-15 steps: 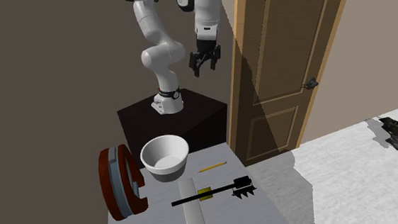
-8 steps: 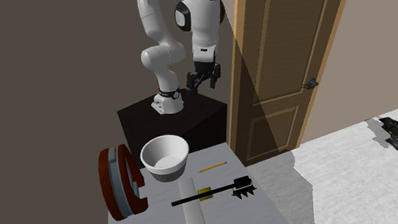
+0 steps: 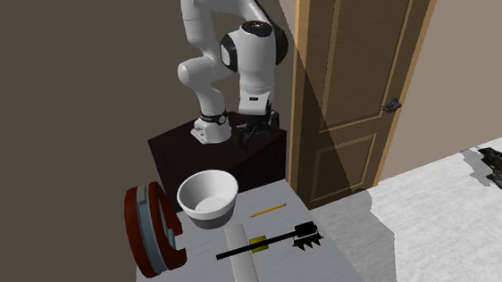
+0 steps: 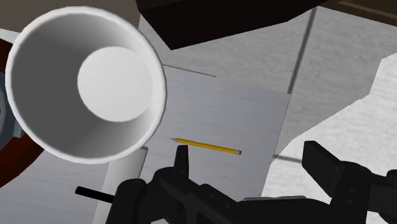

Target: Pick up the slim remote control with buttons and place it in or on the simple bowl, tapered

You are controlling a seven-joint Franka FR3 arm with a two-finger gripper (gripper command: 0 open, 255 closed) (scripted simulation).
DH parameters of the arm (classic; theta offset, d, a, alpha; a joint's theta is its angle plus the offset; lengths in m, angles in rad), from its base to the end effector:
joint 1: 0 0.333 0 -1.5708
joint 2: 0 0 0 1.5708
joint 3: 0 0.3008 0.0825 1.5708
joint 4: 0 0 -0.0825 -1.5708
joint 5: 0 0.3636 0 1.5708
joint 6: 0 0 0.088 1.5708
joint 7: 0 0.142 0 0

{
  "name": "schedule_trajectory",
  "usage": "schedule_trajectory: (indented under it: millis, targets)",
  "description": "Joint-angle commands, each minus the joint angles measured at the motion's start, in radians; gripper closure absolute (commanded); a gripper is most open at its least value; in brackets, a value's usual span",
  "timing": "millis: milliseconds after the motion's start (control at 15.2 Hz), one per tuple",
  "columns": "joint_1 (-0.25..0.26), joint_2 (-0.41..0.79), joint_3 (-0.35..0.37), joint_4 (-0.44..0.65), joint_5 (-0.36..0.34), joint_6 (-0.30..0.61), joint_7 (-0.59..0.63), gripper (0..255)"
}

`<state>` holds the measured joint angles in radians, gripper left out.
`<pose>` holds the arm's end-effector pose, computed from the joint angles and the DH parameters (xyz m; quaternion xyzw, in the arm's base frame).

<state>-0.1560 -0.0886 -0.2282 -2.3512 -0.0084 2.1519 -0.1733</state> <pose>0.4264 -0.1723 0.3196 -0.9932 0.1016 0.0524 0.0219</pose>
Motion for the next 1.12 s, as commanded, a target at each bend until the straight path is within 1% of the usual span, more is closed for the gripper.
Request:
schedule_trajectory:
  millis: [0,264,528,792,1056]
  targets:
    - [-0.012,0.073,-0.017,0.035,0.015,0.046,-0.025,0]
    - [-0.039,0.216,-0.038,0.12,0.061,0.114,-0.074,0]
    - [-0.076,0.359,-0.046,0.224,0.116,0.163,-0.122,0]
    - [-0.123,0.502,-0.042,0.346,0.168,0.193,-0.163,0]
    - [-0.176,0.644,-0.032,0.488,0.212,0.204,-0.192,0]
